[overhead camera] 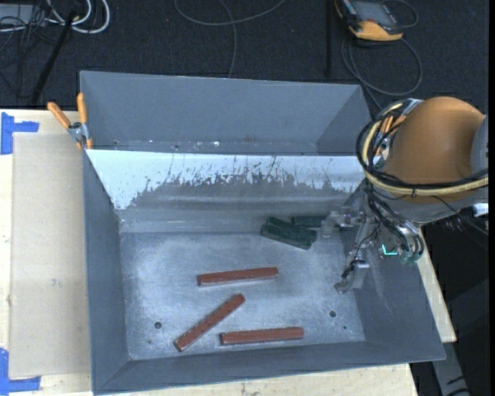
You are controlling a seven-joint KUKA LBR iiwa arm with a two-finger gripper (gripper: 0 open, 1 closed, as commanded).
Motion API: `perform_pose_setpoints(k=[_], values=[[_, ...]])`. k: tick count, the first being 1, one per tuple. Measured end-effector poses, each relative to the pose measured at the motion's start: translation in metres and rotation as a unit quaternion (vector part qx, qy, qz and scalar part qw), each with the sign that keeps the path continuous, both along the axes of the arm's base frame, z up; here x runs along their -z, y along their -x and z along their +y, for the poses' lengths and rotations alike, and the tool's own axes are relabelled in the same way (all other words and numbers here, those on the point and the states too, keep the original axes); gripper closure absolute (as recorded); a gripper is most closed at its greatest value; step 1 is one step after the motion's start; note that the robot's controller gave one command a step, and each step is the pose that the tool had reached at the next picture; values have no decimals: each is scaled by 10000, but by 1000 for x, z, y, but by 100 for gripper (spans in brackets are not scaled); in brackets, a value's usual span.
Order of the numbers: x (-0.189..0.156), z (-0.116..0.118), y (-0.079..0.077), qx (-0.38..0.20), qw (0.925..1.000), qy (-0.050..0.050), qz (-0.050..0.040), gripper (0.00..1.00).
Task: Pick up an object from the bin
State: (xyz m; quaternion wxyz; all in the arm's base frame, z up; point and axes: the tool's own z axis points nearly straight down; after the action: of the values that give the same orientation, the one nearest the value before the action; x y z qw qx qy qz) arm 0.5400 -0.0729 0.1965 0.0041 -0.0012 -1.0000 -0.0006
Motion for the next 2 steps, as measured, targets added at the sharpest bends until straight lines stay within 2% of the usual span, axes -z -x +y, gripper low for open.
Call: perform_pose_setpoints(k=[1, 2], values=[[78, 33, -53, -410, 9992, -9, -22, 0], [129, 88, -68, -1547, 9880, -13, -27, 0]])
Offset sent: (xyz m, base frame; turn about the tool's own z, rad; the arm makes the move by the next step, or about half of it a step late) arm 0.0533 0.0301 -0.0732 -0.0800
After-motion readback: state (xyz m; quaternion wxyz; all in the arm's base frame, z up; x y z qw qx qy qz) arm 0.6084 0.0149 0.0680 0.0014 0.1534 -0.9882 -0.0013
